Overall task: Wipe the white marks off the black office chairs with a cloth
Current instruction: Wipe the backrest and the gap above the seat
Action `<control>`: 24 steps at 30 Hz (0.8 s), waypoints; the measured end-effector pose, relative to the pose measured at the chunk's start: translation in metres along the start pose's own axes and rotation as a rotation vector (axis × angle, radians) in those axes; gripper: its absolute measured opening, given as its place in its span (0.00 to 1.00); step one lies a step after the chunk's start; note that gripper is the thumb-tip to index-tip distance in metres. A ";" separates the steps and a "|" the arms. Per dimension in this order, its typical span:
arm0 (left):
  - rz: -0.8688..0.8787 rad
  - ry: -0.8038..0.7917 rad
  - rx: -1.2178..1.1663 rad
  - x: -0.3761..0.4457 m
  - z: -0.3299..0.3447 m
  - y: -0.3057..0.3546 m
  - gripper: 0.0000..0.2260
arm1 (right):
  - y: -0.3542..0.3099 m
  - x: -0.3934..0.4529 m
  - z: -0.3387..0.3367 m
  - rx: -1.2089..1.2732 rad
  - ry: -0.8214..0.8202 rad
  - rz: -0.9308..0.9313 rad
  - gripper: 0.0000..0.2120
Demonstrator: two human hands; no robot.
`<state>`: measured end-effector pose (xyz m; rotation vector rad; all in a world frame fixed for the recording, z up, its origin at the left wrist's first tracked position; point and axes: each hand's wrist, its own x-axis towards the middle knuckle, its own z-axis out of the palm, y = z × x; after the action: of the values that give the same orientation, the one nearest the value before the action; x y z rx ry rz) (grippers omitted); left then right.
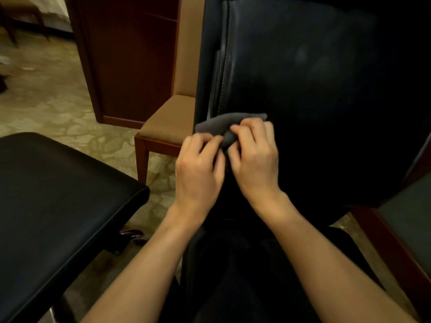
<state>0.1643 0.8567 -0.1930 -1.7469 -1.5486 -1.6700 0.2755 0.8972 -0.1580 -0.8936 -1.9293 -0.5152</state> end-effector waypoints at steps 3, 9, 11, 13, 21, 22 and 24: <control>-0.020 -0.054 0.011 -0.050 0.004 -0.017 0.11 | -0.006 -0.047 0.009 0.023 -0.082 -0.003 0.08; -0.158 -0.165 -0.013 -0.097 -0.002 -0.021 0.09 | -0.012 -0.092 0.004 0.047 -0.283 0.004 0.06; -0.110 -0.057 -0.051 -0.070 -0.009 -0.007 0.10 | -0.015 -0.065 -0.007 0.070 -0.142 0.006 0.07; -0.080 0.067 -0.088 -0.039 -0.013 0.007 0.08 | -0.016 -0.027 -0.019 0.075 -0.009 -0.012 0.08; -0.187 0.040 -0.106 -0.080 0.017 -0.017 0.08 | -0.007 -0.059 0.012 0.028 -0.127 -0.061 0.05; -0.214 0.015 -0.102 -0.094 0.020 -0.020 0.07 | -0.008 -0.073 0.015 0.028 -0.160 -0.053 0.05; -0.281 -0.040 -0.077 -0.117 0.024 -0.026 0.06 | -0.011 -0.101 0.020 0.027 -0.244 -0.032 0.05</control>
<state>0.1844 0.8284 -0.3100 -1.6712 -1.8430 -1.8552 0.2882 0.8653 -0.2554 -0.9454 -2.1687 -0.4121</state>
